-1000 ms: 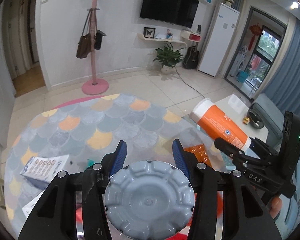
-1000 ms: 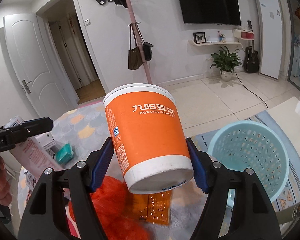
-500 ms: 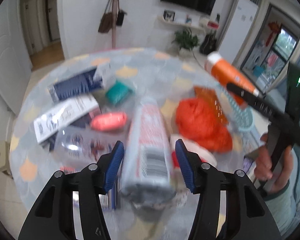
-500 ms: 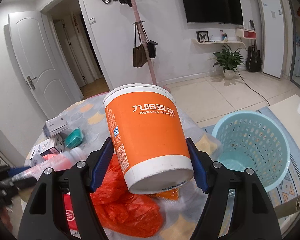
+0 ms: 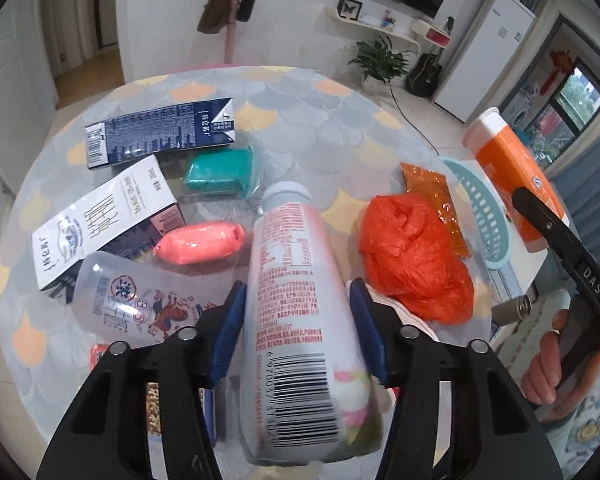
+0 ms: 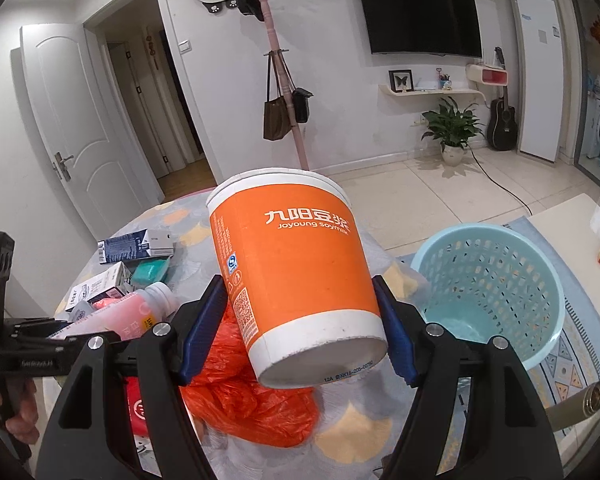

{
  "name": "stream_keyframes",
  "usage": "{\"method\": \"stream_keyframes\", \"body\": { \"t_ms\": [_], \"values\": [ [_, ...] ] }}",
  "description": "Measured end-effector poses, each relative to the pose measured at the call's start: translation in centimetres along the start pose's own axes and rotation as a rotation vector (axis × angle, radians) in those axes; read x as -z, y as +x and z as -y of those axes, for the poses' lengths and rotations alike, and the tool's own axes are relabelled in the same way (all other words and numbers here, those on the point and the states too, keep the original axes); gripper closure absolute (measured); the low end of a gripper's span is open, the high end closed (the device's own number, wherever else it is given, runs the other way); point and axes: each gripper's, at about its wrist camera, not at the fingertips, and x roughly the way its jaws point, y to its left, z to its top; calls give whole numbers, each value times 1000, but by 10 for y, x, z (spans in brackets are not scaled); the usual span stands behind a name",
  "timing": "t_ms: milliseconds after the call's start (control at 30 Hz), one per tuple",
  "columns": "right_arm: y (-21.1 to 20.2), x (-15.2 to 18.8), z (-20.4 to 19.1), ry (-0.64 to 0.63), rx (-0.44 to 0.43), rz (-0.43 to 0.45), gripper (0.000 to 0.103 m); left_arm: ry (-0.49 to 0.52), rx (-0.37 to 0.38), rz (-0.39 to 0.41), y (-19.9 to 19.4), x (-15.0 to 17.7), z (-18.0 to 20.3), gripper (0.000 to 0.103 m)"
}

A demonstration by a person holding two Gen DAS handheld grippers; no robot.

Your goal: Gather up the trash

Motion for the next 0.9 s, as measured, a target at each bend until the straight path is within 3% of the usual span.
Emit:
{"method": "stream_keyframes", "body": {
  "t_ms": [100,167,300,533,733,900],
  "values": [
    [-1,0,3,11,-3,5,35,-6,16,-13,2,-4,-2,55],
    [-1,0,7,23,-6,12,35,-24,39,18,-2,-6,-3,55],
    [0,-2,14,43,-8,21,35,-61,147,93,-13,-8,-2,56],
    [-5,-8,31,71,20,54,35,-31,191,211,-32,-31,25,57],
    [-11,-14,61,116,45,72,35,21,227,231,-27,-56,64,58],
    [-9,-12,73,134,47,70,35,21,221,237,-25,-63,68,58]
  ]
}}
